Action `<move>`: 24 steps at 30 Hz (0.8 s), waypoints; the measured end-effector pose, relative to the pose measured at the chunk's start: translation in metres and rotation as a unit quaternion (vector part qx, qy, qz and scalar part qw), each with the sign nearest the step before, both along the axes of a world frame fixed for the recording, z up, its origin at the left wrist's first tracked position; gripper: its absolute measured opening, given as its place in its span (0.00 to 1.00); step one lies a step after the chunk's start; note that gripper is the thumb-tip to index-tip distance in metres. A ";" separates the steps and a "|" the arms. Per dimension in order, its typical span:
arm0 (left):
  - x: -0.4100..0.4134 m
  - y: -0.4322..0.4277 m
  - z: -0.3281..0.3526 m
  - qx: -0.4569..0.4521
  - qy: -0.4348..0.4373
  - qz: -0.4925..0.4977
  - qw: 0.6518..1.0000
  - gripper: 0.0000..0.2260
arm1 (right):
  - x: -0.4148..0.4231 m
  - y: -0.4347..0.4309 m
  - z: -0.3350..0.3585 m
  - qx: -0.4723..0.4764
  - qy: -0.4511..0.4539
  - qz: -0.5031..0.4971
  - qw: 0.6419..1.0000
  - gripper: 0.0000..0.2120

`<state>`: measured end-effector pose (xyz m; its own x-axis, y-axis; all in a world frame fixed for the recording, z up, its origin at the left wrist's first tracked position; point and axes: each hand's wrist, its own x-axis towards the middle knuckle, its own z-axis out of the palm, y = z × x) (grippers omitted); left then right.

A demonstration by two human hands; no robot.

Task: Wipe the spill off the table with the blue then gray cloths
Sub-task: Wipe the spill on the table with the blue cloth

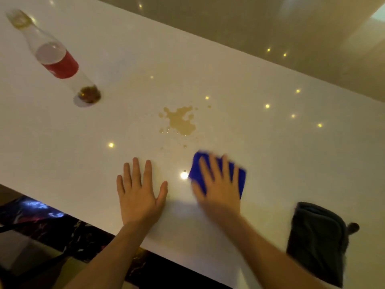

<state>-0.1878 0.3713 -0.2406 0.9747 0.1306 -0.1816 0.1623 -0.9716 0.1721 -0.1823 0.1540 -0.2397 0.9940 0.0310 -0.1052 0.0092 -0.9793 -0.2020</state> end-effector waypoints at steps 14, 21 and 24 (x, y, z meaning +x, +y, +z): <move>0.001 0.004 -0.004 -0.002 -0.014 -0.010 1.000 0.30 | 0.109 -0.054 0.006 -0.037 0.032 -0.111 0.993 0.35; 0.002 0.006 0.009 -0.139 -0.038 0.053 0.988 0.26 | -0.086 0.072 0.002 0.018 0.039 0.149 0.988 0.36; 0.008 0.007 0.017 -0.220 -0.060 0.098 0.969 0.24 | -0.079 0.066 -0.002 0.015 0.025 0.277 0.960 0.33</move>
<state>-0.1795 0.3781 -0.2240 0.9566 0.2508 -0.1484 0.2891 -0.7527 0.5915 -0.2608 0.2203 -0.2414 0.8175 0.5580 -0.1424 0.5176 -0.8203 -0.2431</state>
